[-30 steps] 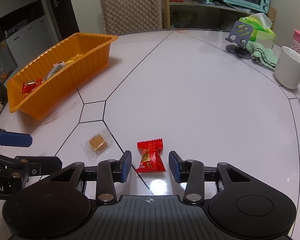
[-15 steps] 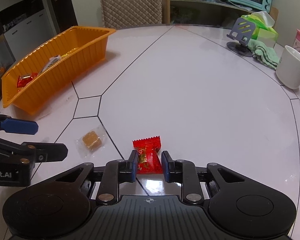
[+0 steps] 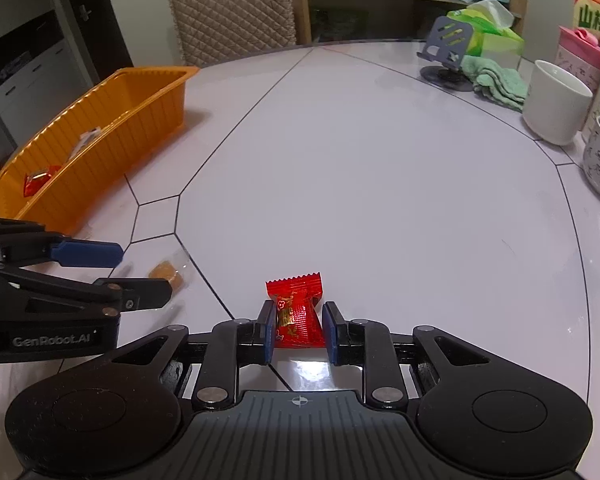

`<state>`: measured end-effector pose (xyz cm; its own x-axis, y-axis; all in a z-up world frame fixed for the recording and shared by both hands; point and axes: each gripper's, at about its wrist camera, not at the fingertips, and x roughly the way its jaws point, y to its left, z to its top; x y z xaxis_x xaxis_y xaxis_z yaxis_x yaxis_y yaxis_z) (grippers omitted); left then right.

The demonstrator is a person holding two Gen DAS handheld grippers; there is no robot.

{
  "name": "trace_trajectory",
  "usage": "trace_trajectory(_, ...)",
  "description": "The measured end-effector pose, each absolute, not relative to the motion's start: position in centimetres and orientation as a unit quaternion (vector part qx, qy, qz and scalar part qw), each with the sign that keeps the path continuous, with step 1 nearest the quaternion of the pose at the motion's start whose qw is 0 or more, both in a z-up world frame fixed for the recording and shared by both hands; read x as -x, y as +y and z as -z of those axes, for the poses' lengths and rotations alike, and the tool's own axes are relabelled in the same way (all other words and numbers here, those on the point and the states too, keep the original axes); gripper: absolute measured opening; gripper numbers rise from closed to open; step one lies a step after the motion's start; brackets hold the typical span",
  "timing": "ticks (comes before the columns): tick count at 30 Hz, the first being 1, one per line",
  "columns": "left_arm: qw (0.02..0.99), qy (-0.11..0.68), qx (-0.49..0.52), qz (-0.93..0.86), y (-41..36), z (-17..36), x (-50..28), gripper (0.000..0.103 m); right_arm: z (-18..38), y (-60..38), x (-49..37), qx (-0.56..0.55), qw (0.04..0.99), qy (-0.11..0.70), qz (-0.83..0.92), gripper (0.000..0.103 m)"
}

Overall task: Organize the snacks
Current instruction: 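Grasp the clear-wrapped brown candy with the left tool while the right holds the red candy, then carry the brown candy and red candy over the orange tray with both tools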

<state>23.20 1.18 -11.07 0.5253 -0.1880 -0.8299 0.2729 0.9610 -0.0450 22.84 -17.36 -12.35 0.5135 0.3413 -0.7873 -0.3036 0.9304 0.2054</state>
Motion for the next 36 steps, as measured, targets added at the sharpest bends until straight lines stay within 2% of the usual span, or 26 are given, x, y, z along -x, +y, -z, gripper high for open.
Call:
trace_trajectory(1, 0.871, 0.470, -0.047, 0.134, 1.1, 11.2, -23.3, 0.047, 12.4, -17.4, -22.8, -0.022, 0.870, 0.458, -0.184, 0.025)
trace_trajectory(3, 0.869, 0.474, -0.049, 0.138, 0.9, 11.4, -23.6, 0.038, 12.4, -17.5, -22.8, -0.022, 0.870, 0.459, -0.181, 0.025)
trace_trajectory(12, 0.864, 0.479, -0.052, 0.145, 0.2, 11.8, -24.2, 0.021, 12.3, -17.7, -22.7, -0.024, 0.870, 0.459, -0.179, 0.025)
trace_trajectory(26, 0.863, 0.483, -0.030, 0.143, 0.6, 11.4, -23.8, 0.019, 11.6, -17.7, -22.5, -0.026, 0.871, 0.454, -0.184, 0.025)
trace_trajectory(36, 0.873, 0.469, 0.005, 0.136, 2.4, 8.6, -21.1, 0.019, 9.7, -17.2, -21.5, -0.029, 0.874, 0.440, -0.205, 0.025)
